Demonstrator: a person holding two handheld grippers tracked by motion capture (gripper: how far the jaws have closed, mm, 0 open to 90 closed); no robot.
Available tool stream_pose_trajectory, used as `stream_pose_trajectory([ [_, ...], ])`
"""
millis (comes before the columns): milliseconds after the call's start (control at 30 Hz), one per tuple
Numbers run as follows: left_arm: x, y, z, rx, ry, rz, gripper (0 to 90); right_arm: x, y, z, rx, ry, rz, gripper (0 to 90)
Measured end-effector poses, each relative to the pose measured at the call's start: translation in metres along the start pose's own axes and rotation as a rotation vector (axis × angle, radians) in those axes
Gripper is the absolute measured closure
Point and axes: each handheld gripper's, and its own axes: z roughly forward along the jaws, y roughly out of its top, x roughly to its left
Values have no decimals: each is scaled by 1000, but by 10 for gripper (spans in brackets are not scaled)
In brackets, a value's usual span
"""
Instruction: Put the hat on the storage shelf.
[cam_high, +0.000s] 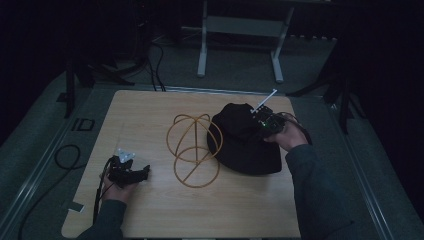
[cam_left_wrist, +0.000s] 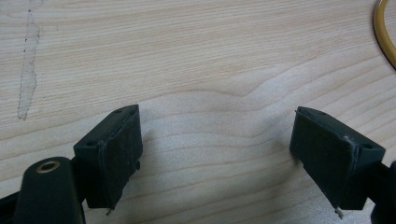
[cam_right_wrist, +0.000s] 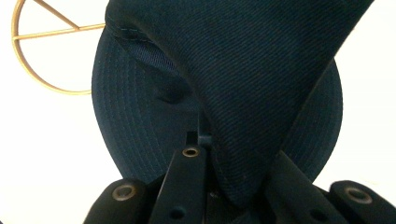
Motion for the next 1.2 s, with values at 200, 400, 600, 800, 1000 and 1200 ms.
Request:
stream_pose_trajectory([
  [200, 0, 0, 0, 0, 0, 0, 174, 4, 1, -7, -13, -1, -16, 878],
  [400, 0, 0, 0, 0, 0, 0, 174, 7, 1, -13, -14, -2, -32, 877],
  [600, 0, 0, 0, 0, 0, 0, 174, 10, 1, -23, -24, -2, -48, 877],
  [800, 0, 0, 0, 0, 0, 0, 174, 11, 0, -32, -43, 2, -57, 877],
  [1000, 0, 0, 0, 0, 0, 0, 174, 11, -1, -41, -68, 1, -55, 877],
  [1200, 0, 0, 0, 2, -1, 1, 174, 8, -4, -54, -96, 4, -56, 877],
])
